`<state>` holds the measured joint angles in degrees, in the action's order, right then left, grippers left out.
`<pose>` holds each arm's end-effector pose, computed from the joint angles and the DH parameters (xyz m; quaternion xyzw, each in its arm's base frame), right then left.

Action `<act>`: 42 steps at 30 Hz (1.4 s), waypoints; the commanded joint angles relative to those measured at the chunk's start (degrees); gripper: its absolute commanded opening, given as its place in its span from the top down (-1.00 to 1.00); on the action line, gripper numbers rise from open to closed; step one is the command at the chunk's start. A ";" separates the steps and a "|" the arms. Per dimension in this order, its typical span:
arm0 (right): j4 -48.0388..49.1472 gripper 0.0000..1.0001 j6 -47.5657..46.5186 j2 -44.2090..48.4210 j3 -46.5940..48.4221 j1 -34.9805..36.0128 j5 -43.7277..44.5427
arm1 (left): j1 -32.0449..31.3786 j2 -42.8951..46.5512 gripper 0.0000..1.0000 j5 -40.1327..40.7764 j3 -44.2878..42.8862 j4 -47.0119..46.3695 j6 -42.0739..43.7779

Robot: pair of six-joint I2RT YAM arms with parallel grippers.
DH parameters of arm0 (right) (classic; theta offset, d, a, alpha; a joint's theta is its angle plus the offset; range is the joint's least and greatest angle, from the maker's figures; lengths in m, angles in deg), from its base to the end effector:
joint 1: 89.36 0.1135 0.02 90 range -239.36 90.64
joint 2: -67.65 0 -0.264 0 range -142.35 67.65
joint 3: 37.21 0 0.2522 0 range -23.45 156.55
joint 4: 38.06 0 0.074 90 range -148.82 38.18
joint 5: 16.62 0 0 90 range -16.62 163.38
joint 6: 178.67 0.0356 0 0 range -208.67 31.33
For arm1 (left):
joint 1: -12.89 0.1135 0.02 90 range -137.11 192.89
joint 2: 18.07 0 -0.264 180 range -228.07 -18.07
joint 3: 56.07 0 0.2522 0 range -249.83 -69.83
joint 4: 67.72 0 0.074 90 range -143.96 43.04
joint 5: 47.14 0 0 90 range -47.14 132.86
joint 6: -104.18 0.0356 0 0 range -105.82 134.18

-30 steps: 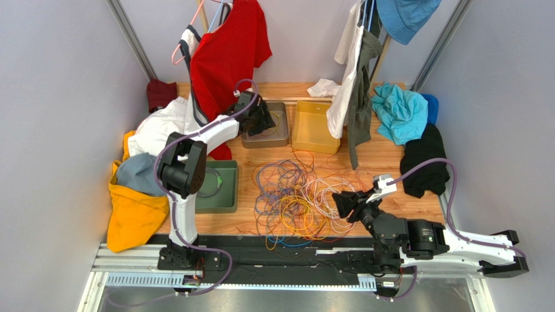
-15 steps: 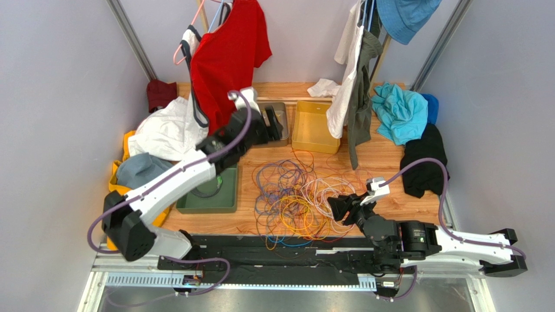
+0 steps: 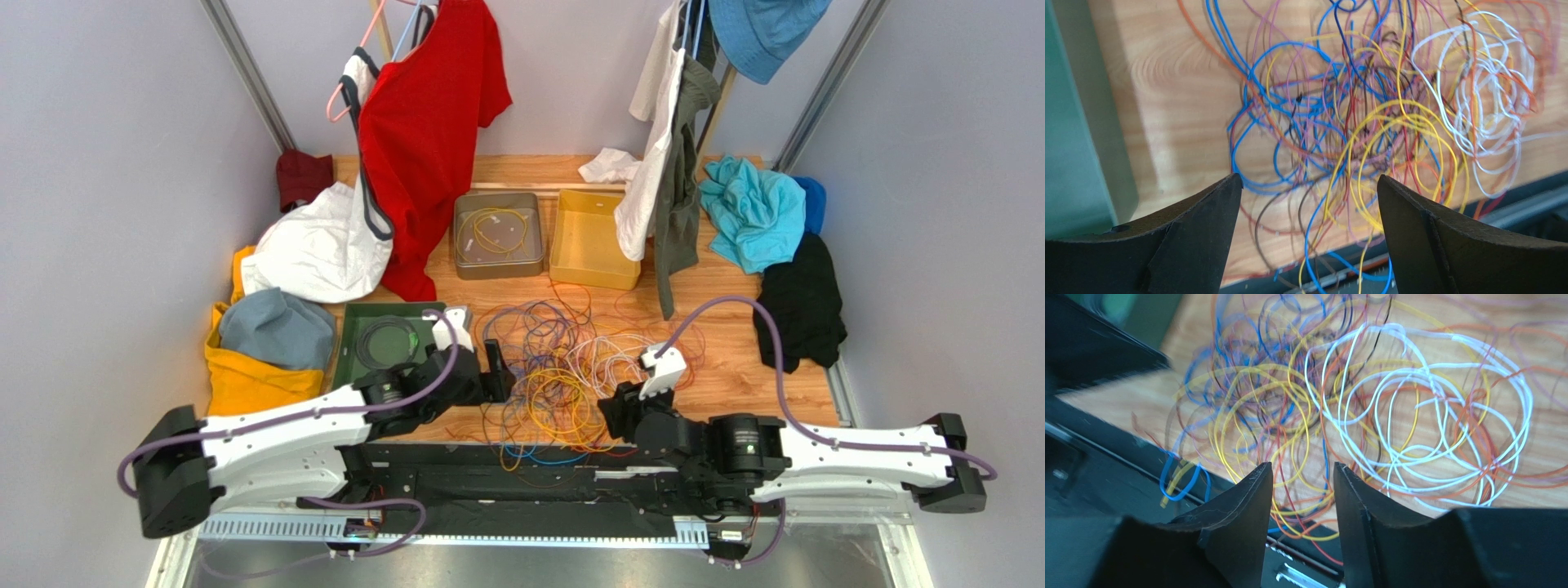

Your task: Untangle the cables

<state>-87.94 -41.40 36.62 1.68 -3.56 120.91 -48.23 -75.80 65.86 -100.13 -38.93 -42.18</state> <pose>0.0347 0.1142 0.2185 -0.1212 0.8434 0.1947 0.4859 0.1102 -0.1709 0.2050 -0.0430 0.8994 -0.2430 0.3609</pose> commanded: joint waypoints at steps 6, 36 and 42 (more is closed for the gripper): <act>12.81 -0.40 4.33 -16.34 -1.57 -3.00 -9.28 | -1.28 15.72 -0.91 1.43 0.24 1.85 0.99; 4.40 1.00 -14.56 -20.57 30.41 -13.03 -20.37 | -1.46 29.08 -0.86 3.54 -1.42 12.12 1.07; 0.27 1.00 -18.61 -23.54 43.94 -13.03 -21.95 | -1.46 32.07 -0.86 3.19 -0.90 13.80 0.64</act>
<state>-81.42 -55.22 15.51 37.90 -16.77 99.18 -49.39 -44.98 68.73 -99.28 -27.04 -42.09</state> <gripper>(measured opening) 0.015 0.927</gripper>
